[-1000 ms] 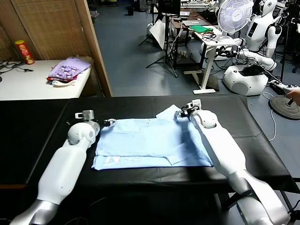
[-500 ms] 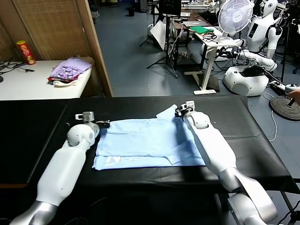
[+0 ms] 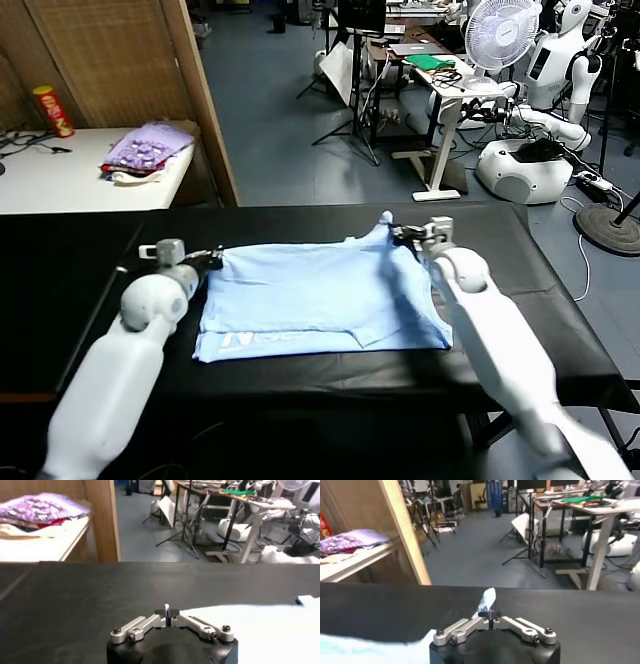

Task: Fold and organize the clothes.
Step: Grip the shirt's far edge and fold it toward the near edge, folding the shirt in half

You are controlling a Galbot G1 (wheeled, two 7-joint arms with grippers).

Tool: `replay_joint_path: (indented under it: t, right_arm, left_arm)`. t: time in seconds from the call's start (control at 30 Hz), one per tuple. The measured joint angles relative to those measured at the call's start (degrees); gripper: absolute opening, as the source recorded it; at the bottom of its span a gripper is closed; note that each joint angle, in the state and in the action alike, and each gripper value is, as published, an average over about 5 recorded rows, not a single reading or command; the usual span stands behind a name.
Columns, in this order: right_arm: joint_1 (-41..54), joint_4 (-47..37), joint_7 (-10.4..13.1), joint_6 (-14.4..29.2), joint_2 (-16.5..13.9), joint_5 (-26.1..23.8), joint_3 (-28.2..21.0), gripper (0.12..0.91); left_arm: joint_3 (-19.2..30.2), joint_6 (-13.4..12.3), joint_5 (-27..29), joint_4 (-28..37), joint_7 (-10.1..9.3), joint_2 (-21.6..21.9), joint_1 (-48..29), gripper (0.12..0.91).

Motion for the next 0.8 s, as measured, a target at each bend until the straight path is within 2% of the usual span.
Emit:
replay_joint_path:
  t: [0.2, 0.33, 0.43, 0.5, 0.6, 0.7, 0.8]
  right_arm:
    - [-7.0, 7.6, 0.7, -3.8, -4.0, 1.1, 1.9, 0.122]
    - [-10.8, 11.0, 0.7, -5.5, -5.0, 0.4, 2.8, 0.122]
    - [-13.6, 13.0, 0.7, -6.2, -5.1, -0.4, 3.4, 0.133]
    - [-15.4, 14.3, 0.8, -6.8, -5.4, -0.7, 3.8, 0.188]
    - [-17.8, 16.4, 1.5, -7.7, -6.0, -0.8, 4.9, 0.341]
    - [-19.1, 18.6, 2.1, -7.8, -6.5, -0.6, 6.5, 0.509]
    - [-19.0, 19.6, 3.2, -6.5, -6.1, -1.0, 7.9, 0.672]
  left_arm:
    - [-3.3, 0.7, 5.2, -8.4, -0.7, 1.0, 9.0, 0.133]
    - [-4.8, 0.9, 7.4, -11.5, -0.36, 1.0, 13.5, 0.133]
    - [-5.2, 1.7, 8.4, -12.6, 0.64, 1.2, 15.8, 0.133]
    - [-5.4, 2.3, 9.1, -13.2, 1.33, 1.3, 17.0, 0.133]
    - [-5.6, 2.5, 9.8, -14.2, 1.73, 1.4, 18.6, 0.156]
    - [-6.2, 2.5, 9.5, -15.5, 1.64, 1.8, 19.8, 0.275]
    - [-6.9, 2.5, 8.1, -16.8, 1.47, 2.3, 20.0, 0.443]
